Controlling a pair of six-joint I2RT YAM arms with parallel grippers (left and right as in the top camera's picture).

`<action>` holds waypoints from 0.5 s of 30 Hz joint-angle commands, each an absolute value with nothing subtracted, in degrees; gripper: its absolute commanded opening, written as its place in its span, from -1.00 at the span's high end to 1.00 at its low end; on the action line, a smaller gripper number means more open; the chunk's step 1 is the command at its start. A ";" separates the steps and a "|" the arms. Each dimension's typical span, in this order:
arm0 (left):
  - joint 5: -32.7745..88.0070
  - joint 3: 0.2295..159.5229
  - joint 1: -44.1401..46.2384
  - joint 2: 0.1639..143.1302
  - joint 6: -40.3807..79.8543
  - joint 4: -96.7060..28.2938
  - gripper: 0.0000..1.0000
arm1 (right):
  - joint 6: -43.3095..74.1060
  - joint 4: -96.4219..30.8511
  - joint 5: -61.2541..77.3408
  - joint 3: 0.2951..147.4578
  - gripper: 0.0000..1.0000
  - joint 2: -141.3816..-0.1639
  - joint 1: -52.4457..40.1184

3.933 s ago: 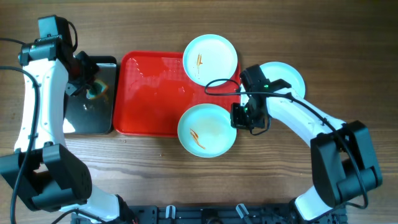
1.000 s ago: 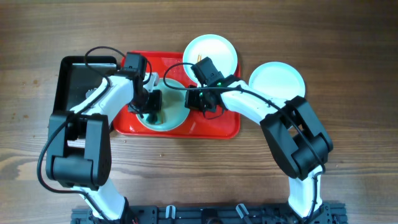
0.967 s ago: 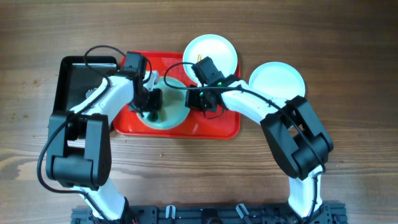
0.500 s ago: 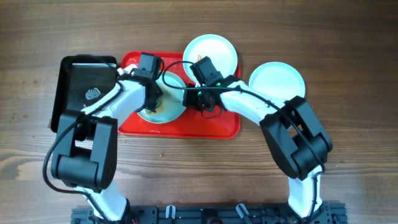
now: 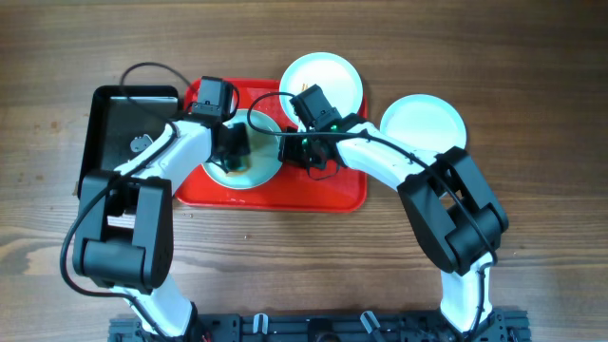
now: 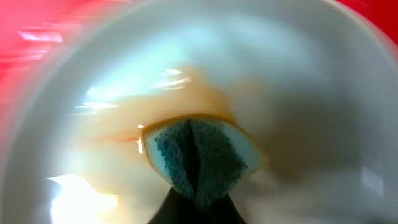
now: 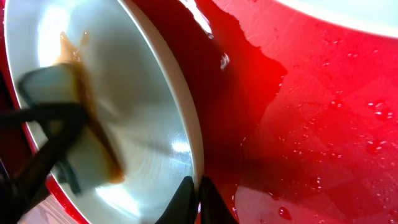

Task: Clean dirty plates on tray and stack at the side
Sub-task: 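Scrub the plate with the sponge while the right gripper holds its rim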

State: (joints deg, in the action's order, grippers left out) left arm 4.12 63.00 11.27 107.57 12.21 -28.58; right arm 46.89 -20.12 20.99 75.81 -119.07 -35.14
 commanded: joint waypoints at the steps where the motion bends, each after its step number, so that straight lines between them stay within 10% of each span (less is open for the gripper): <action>1: 25.26 59.24 13.02 112.84 0.01 -28.73 0.92 | 46.26 -20.16 21.10 76.18 0.91 -120.55 -35.53; 15: -11.97 59.24 13.02 112.84 48.36 -23.75 0.92 | 46.04 -20.16 21.39 76.18 0.91 -120.55 -35.53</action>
